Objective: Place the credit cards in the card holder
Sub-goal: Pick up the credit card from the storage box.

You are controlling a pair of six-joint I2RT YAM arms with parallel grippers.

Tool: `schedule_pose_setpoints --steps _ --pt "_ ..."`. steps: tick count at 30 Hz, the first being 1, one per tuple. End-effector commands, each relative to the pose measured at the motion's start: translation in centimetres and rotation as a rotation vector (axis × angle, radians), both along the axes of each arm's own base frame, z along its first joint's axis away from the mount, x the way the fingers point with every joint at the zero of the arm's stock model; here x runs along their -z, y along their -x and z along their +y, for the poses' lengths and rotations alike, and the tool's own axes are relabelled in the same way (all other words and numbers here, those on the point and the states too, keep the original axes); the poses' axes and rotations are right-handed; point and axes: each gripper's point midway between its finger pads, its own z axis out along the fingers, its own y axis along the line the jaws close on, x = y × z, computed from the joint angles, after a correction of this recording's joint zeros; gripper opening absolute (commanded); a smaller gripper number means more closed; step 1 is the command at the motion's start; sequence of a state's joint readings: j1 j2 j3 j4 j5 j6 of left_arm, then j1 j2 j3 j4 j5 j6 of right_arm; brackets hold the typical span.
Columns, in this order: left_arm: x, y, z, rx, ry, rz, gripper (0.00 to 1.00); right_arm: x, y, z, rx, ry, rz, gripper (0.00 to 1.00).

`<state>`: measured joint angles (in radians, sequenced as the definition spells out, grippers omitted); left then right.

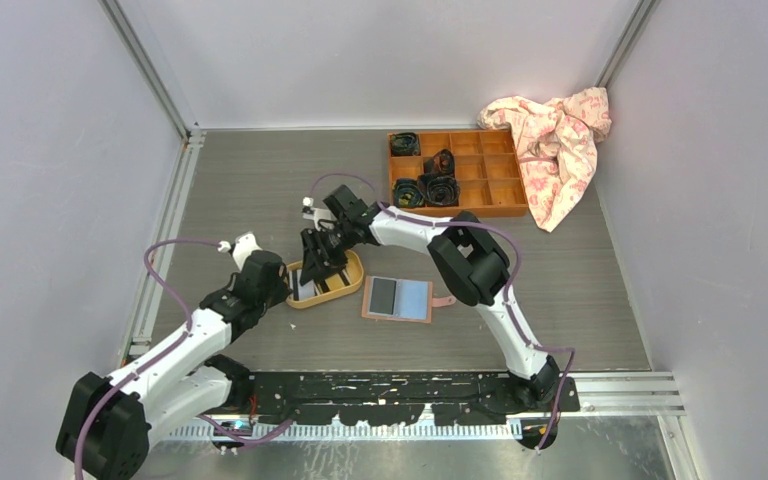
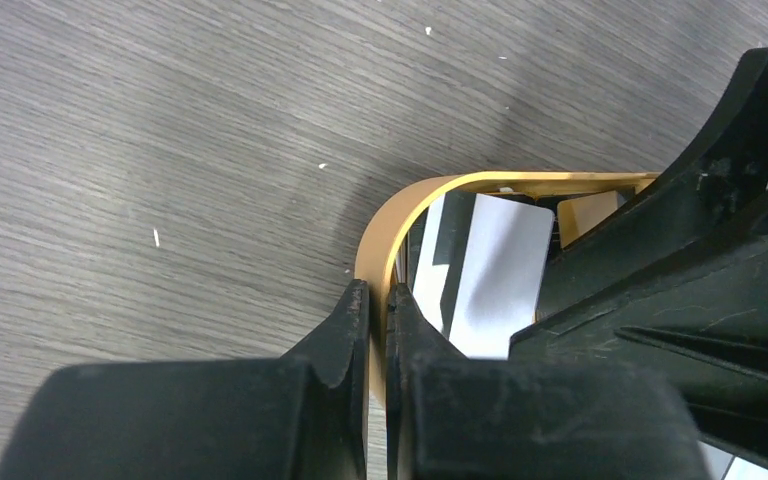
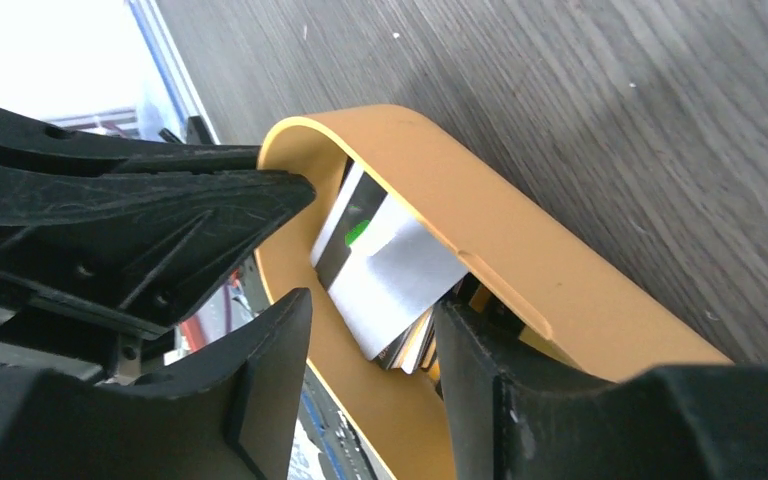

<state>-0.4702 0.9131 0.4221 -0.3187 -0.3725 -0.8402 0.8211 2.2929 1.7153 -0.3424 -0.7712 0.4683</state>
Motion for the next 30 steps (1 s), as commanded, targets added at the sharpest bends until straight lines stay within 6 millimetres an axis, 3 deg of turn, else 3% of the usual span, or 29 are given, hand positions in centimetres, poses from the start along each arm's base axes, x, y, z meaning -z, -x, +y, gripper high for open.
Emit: schedule_pose_setpoints --steps 1,5,9,13,22,30 --pt "-3.5 -2.8 -3.1 0.006 0.18 -0.146 0.0 -2.4 0.0 1.8 0.007 -0.153 0.087 0.49" --pt "-3.1 -2.9 -3.2 0.003 0.183 -0.134 0.0 -4.4 -0.2 2.3 0.022 -0.273 0.16 0.38" --pt "-3.3 -3.1 -3.5 0.009 0.19 -0.13 0.0 -5.1 -0.3 2.5 0.035 -0.322 0.191 0.36" --pt "-3.2 -3.3 -4.0 0.017 0.208 -0.127 0.0 -2.6 -0.5 1.4 0.052 -0.178 0.139 0.41" --pt "-3.0 -3.5 -4.7 0.041 0.221 -0.108 0.0 0.3 -1.2 0.1 0.073 -0.028 0.057 0.51" --pt "-3.0 -3.5 -4.7 0.049 0.211 -0.105 0.0 2.2 0.4 0.2 0.016 0.056 0.024 0.49"
